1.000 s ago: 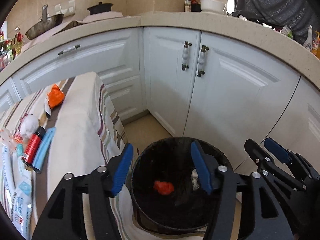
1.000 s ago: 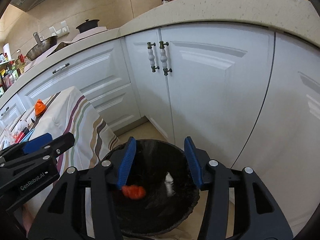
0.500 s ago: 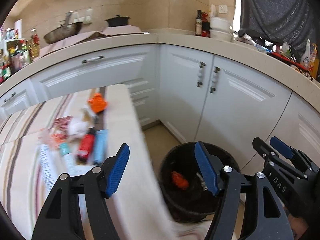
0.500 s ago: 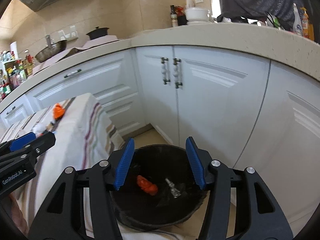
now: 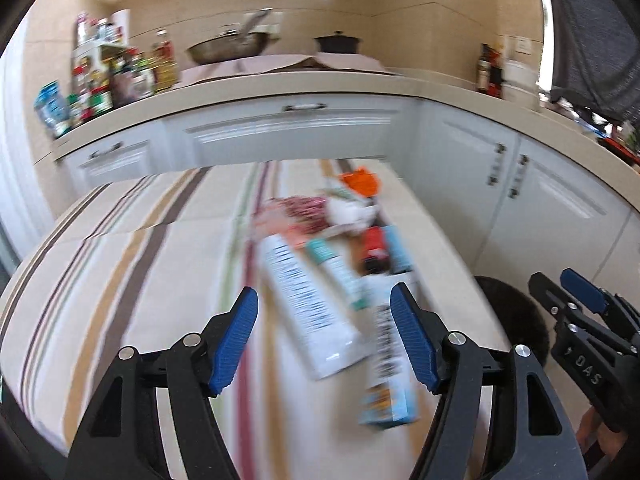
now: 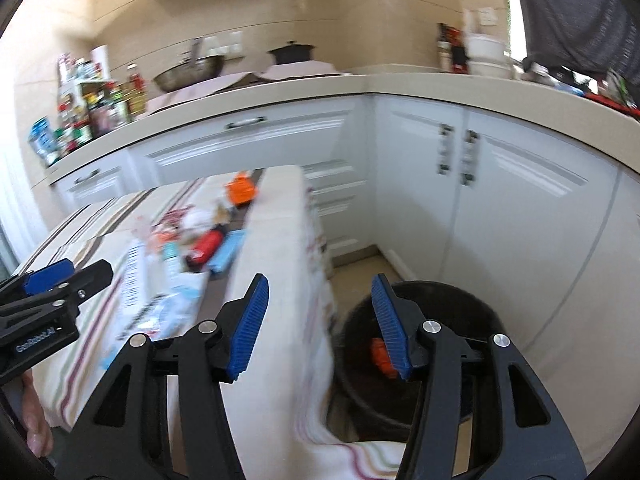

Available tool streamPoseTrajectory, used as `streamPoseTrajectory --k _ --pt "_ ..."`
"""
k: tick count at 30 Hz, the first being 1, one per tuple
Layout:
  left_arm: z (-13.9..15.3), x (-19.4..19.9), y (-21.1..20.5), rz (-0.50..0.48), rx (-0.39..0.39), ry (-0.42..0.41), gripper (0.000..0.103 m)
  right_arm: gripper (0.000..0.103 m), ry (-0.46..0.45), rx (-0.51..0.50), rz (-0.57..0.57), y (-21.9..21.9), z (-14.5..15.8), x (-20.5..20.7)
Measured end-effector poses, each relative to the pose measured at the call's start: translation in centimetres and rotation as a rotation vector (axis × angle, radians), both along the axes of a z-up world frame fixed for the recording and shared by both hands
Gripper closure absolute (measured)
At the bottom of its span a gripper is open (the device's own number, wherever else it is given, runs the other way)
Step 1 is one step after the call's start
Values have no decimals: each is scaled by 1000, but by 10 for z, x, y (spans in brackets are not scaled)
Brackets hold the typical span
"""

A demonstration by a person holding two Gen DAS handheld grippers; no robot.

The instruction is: Collect trash

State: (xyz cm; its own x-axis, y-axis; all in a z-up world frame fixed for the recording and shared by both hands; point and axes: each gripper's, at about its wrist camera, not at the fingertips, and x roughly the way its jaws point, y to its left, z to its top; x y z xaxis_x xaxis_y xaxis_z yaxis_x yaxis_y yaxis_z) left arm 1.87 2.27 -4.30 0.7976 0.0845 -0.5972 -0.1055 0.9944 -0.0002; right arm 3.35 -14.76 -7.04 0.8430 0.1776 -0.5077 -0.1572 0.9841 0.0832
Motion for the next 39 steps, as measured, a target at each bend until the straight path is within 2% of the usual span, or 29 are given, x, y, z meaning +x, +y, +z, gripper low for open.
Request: streamPoseTrajectory --k 10,13,17,25,28,30,35,39 --pt "-11 -25 58 106 13 1 34 51 -6 -38 136 71 -2 -19" --pt "-14 -28 73 136 15 -3 33 43 -13 -44 163 84 -1 -22" --pt "-18 -30 87 159 1 6 33 41 -11 -70 203 106 -7 -25" --pt "-25 -31 90 151 -13 16 33 42 56 -90 181 108 -30 -18" --pt "-27 -29 86 139 -23 27 33 54 78 -73 183 103 -34 -15" --pt "-29 -28 83 133 -24 30 33 73 95 -62 192 99 -37 -13" --pt "-31 -25 71 108 -11 38 31 84 90 -41 187 89 -39 -14" --pt "-31 -21 60 84 -19 44 30 87 74 -30 173 80 -37 -17"
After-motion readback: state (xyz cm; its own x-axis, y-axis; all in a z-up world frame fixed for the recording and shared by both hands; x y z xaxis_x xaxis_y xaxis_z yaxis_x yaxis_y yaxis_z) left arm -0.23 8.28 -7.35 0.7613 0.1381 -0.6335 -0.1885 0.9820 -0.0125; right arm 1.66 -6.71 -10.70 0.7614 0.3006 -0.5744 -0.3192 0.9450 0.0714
